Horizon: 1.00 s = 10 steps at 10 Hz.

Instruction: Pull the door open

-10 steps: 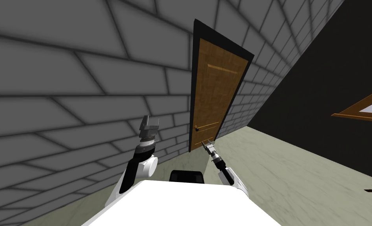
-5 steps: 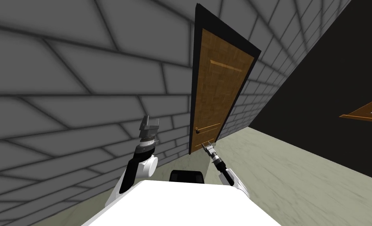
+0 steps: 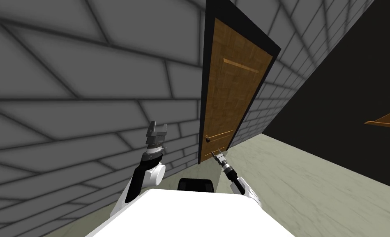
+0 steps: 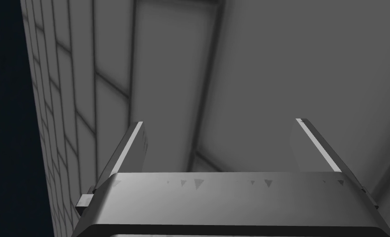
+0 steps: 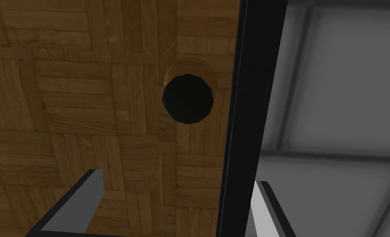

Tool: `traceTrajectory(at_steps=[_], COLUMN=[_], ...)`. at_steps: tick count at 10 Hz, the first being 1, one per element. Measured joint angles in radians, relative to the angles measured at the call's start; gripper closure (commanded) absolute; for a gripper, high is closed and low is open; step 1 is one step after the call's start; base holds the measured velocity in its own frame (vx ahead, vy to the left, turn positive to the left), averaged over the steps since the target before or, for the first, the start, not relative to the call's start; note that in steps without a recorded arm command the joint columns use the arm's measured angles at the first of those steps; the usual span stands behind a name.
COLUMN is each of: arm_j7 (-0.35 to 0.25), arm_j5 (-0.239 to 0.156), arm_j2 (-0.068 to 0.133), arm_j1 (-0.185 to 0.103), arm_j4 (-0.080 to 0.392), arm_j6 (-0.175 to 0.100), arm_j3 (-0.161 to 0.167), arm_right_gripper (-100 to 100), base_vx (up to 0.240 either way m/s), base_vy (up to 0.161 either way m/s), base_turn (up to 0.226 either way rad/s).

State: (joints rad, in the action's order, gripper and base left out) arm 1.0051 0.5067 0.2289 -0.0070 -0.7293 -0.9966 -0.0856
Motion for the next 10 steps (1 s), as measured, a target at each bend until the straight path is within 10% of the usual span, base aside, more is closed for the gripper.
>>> traceTrajectory(at_steps=[4,10], arm_j7=[0.057,0.146], arm_j5=[-0.071,-0.169], arm_j2=[-0.014,-0.042], arm_j1=[-0.059,-0.126], arm_j4=[0.068,0.187], arm_j6=[0.017,0.031], arm_j3=[0.029,0.077], arm_right_gripper=[-100,-100], base_vx=[0.121,0.086], base_vy=[0.094,-0.055], base_turn=[0.078,0.028])
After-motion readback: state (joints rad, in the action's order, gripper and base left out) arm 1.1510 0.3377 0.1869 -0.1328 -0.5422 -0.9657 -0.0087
